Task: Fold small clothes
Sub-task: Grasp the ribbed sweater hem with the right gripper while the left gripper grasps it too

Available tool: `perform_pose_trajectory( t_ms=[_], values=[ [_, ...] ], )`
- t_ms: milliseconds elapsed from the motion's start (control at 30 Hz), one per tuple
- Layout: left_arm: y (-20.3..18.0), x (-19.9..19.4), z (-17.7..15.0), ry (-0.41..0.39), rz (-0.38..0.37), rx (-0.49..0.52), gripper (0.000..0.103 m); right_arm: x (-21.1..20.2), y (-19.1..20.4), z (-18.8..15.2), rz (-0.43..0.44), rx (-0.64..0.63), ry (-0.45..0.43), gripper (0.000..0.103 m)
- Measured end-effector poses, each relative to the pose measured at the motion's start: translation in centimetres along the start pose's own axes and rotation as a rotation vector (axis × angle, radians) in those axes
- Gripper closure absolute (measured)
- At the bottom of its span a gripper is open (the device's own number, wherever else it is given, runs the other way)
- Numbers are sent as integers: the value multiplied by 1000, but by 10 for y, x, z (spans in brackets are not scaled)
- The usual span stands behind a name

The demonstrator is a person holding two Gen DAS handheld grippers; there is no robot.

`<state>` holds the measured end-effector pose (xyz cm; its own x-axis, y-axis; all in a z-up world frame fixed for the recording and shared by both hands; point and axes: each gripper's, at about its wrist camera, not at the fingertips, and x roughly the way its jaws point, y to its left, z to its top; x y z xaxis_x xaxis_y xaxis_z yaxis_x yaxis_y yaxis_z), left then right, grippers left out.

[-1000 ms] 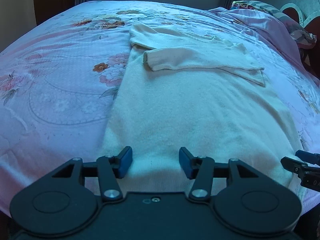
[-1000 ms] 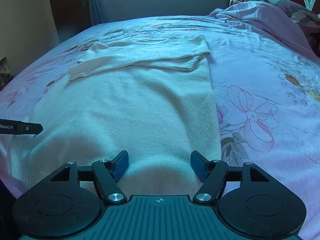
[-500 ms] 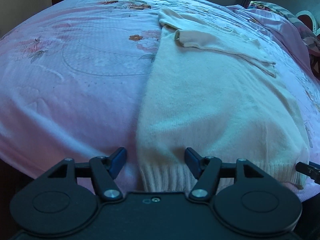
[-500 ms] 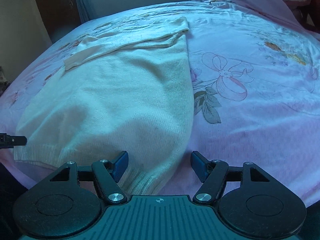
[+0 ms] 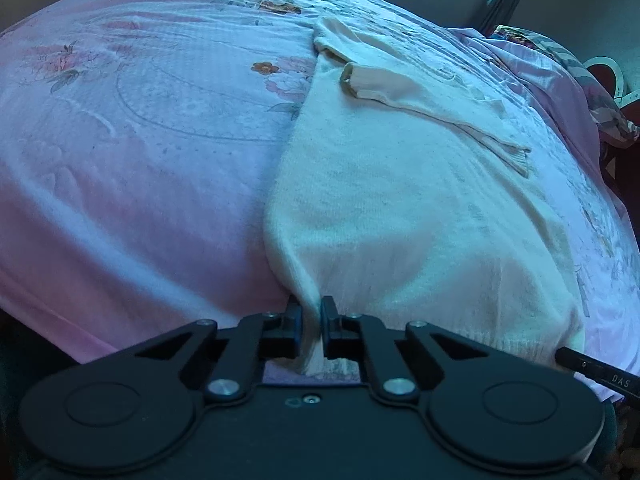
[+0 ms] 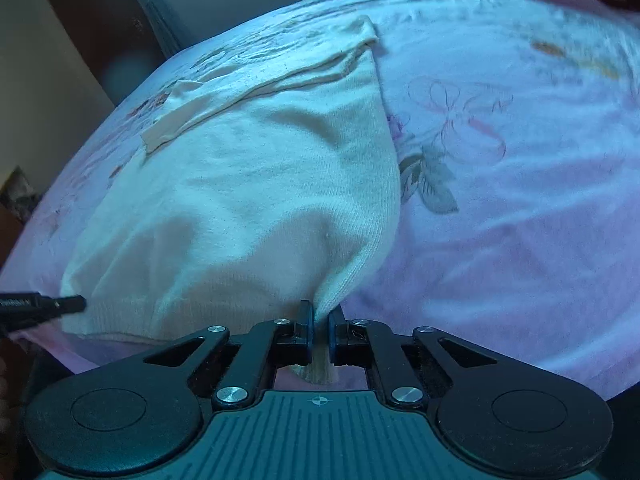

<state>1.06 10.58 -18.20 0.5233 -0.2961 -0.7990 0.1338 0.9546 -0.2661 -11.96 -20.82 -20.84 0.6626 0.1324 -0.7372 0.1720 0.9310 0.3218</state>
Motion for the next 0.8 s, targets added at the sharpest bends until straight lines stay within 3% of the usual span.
perform_pose_trajectory(
  t_ms=[100,167,233,300,333,367,400,433,467,500,533,567,633,700,800],
  values=[
    [4,-4,3,-17,19,11,96,-15,3,2,-99,-114,-54,99],
    [8,3,1,2,38,20,96,-12,-5,-1,-129,-121,-13,101],
    [7,6,0,8,43,30,93,-3,-12,-4,-104,-105,53,101],
    [8,4,2,18,10,6,79,-10,-17,-1,-57,-52,10,100],
    [8,4,2,27,-9,-6,66,-13,-21,2,-29,-8,1,92],
    [9,4,3,36,-21,-14,49,-15,-23,4,-12,20,-6,64],
    [9,5,2,39,-26,-20,44,-15,-25,6,1,37,-15,44],
    [8,7,1,39,-24,-20,43,-14,-25,6,-1,39,-15,15],
    [7,8,0,41,-16,-10,43,-13,-24,5,2,39,-13,14],
    [6,9,-2,37,-13,-6,46,-12,-23,4,12,40,-6,15],
    [6,9,-3,31,-10,-8,48,-10,-21,3,14,42,-2,29],
    [6,8,-4,29,-4,-10,61,-8,-19,1,7,36,5,58],
    [8,8,-3,46,-14,-24,85,-3,-17,-3,-7,35,27,86],
    [10,7,-3,54,-31,-37,91,-1,-19,-6,9,54,38,86],
    [10,2,0,50,-61,-60,97,0,-23,-4,45,80,57,97]
  ],
)
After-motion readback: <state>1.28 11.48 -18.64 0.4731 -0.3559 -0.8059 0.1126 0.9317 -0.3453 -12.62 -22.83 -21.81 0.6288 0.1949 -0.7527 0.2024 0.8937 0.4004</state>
